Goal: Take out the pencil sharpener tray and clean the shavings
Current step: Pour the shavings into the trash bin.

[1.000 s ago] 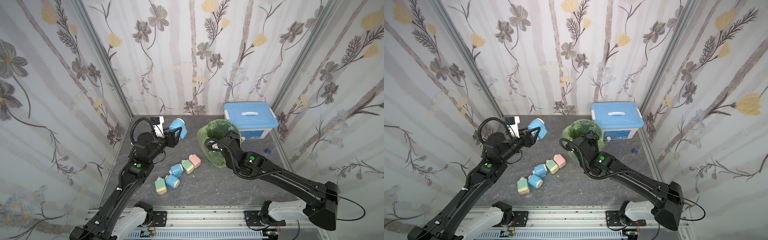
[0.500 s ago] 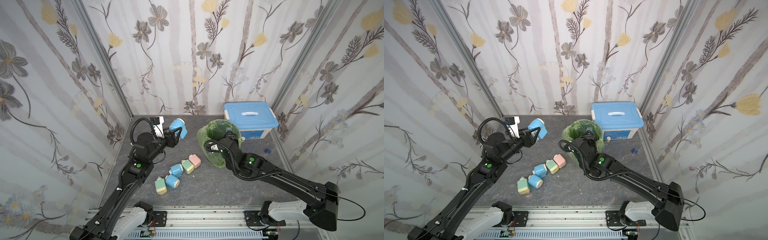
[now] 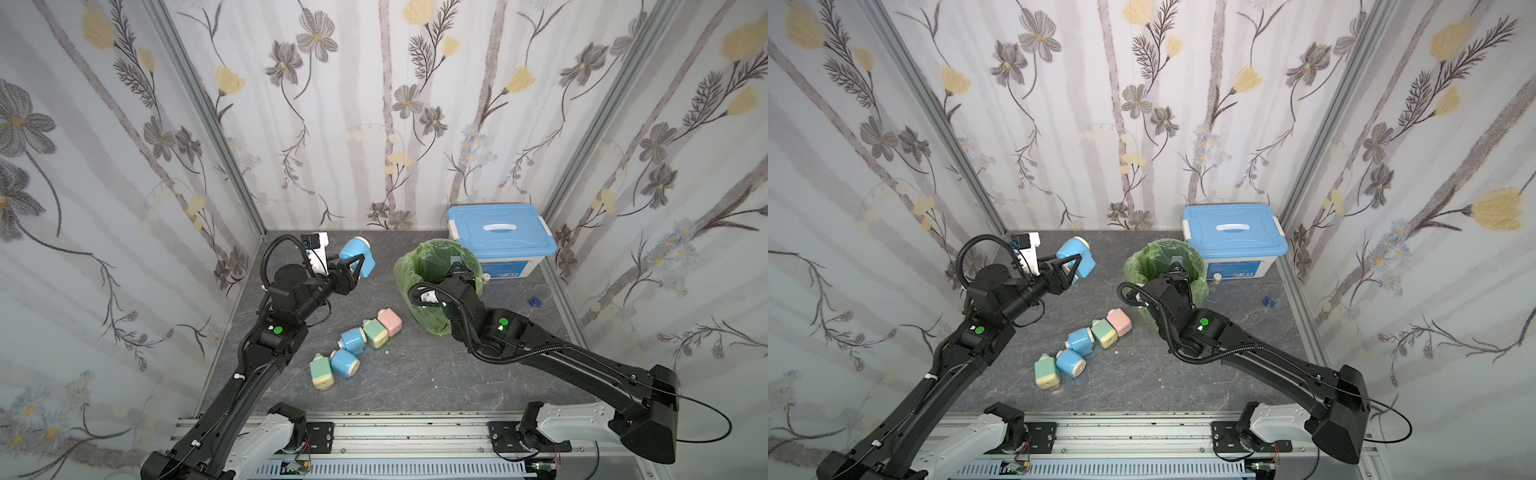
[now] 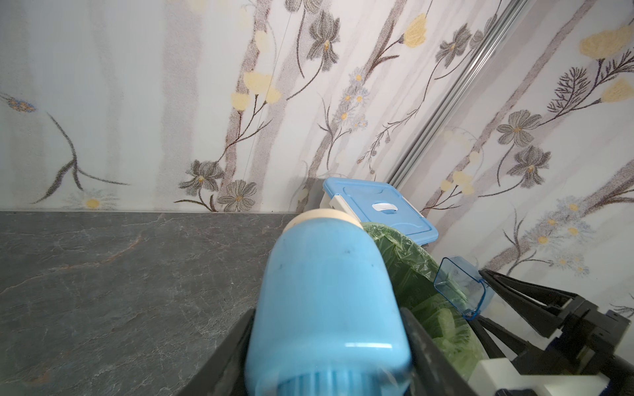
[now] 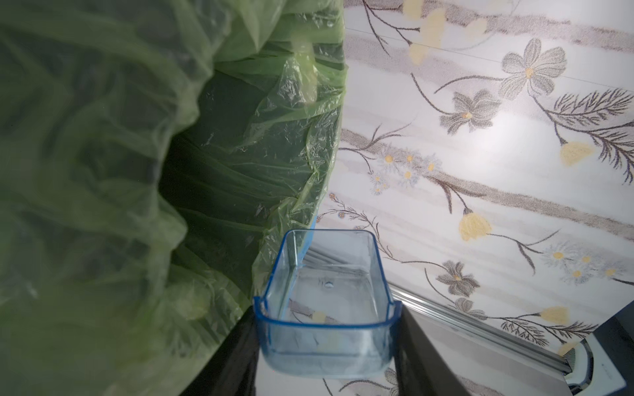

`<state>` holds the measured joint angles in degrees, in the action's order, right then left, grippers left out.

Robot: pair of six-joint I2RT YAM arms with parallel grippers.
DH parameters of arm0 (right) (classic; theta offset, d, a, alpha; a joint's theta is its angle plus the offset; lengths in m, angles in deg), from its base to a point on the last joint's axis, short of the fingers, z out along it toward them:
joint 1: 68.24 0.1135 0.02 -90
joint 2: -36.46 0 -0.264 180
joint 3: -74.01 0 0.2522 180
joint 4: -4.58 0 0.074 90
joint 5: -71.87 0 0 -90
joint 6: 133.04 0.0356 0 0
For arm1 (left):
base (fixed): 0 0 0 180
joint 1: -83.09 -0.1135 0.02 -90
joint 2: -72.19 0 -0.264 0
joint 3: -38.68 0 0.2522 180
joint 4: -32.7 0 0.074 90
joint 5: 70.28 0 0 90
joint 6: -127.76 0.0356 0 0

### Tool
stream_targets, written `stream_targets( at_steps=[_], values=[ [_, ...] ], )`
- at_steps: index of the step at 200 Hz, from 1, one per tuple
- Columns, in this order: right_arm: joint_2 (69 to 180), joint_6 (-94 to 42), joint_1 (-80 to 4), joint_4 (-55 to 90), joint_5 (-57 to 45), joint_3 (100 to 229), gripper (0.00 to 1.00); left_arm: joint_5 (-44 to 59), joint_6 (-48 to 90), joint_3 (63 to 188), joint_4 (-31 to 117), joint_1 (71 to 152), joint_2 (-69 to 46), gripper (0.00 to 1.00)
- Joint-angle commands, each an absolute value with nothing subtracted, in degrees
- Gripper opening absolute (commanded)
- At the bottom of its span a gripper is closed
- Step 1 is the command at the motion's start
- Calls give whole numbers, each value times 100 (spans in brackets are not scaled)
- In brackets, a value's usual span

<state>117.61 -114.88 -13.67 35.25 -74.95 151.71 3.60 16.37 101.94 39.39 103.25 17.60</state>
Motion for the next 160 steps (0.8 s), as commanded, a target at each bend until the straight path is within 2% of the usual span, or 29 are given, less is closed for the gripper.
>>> stream_targets(
  at_steps=[1, 160],
  values=[
    [11790, -11463, -1300, 3250, -7529, 15213, 45, 373, 1614, 10202, 3580, 10322, 1763, 39],
    [11759, -11362, -1342, 3217, -7654, 15212, 45, 311, 1602, 10205, 3542, 10313, 1739, 39]
  ],
)
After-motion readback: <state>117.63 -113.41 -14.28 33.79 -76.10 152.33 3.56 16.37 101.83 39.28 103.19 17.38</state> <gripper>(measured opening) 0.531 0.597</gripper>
